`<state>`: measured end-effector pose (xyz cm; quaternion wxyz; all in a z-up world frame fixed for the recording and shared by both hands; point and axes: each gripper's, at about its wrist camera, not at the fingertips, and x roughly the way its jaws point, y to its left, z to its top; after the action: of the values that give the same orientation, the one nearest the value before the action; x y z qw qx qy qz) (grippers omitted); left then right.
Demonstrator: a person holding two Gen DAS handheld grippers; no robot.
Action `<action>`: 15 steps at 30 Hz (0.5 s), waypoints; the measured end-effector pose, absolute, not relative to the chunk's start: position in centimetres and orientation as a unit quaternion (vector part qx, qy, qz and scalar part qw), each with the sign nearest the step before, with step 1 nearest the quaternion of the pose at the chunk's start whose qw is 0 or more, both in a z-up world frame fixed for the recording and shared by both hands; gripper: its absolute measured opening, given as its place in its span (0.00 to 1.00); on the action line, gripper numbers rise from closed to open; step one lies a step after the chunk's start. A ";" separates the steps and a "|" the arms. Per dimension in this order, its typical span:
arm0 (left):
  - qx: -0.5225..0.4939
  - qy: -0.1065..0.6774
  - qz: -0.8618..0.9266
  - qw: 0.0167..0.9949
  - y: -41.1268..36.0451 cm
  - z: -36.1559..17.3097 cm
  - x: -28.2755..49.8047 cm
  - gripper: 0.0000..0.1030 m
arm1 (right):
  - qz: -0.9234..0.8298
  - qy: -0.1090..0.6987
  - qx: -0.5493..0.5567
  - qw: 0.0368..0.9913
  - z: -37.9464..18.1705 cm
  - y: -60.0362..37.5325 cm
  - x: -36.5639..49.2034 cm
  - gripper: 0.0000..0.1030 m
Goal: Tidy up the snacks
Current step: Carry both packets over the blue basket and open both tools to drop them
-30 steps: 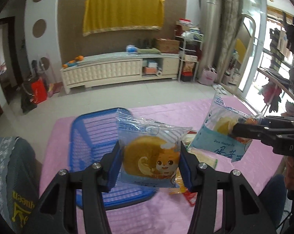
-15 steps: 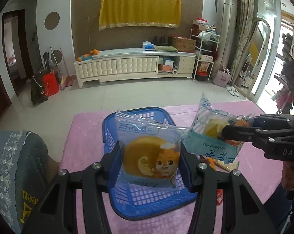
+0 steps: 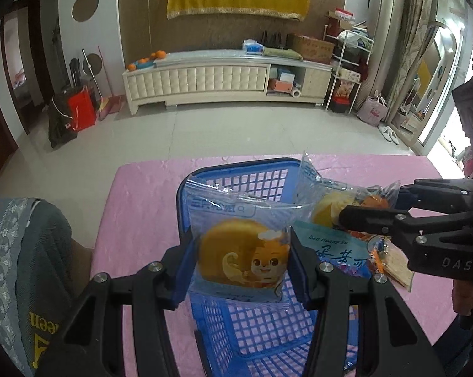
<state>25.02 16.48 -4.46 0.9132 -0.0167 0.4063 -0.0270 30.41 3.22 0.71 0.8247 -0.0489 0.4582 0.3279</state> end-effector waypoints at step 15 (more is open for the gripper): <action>-0.023 0.435 -0.021 0.900 17.1 -5.9 29.3 0.50 | 0.314 0.487 -0.065 0.812 -1.7 4.6 34.4 0.40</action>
<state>29.29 17.12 -5.94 0.8998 -0.0227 0.4351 -0.0210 34.38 4.64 -1.69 0.8125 -0.0648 0.4870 0.3139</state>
